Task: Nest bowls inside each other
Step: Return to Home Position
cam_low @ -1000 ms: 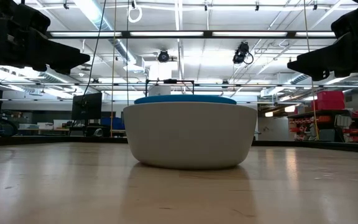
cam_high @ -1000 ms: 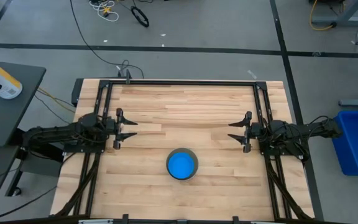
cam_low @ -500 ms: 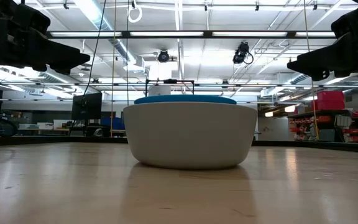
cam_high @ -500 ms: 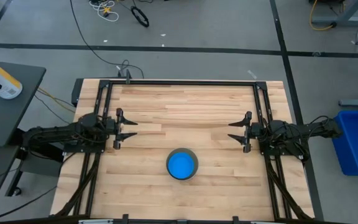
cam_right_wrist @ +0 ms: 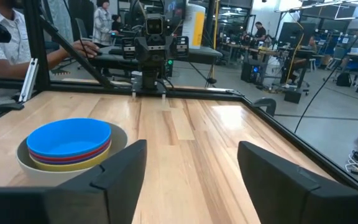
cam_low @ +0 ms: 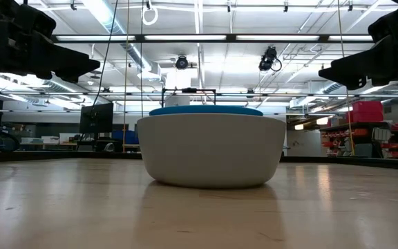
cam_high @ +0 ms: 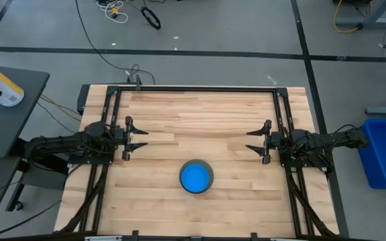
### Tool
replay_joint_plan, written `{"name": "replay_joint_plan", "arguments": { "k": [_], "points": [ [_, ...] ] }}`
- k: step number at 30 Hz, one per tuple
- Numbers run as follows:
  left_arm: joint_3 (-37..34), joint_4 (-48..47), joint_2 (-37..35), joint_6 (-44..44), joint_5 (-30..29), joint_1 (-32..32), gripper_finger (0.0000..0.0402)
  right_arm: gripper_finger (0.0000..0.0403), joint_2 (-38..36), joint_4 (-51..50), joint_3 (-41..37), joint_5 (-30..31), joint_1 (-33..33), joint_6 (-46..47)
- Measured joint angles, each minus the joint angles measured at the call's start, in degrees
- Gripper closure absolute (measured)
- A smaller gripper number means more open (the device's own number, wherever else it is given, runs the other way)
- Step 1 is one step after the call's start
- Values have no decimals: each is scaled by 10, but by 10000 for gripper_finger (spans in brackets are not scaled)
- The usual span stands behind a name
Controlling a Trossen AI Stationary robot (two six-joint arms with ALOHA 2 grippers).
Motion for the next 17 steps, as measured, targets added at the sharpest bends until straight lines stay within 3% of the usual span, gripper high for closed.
{"name": "replay_joint_plan", "arguments": {
  "k": [17],
  "points": [
    [0,0,0,0,0,0,195,119,0,0,0,0,0,0]
  ]
}}
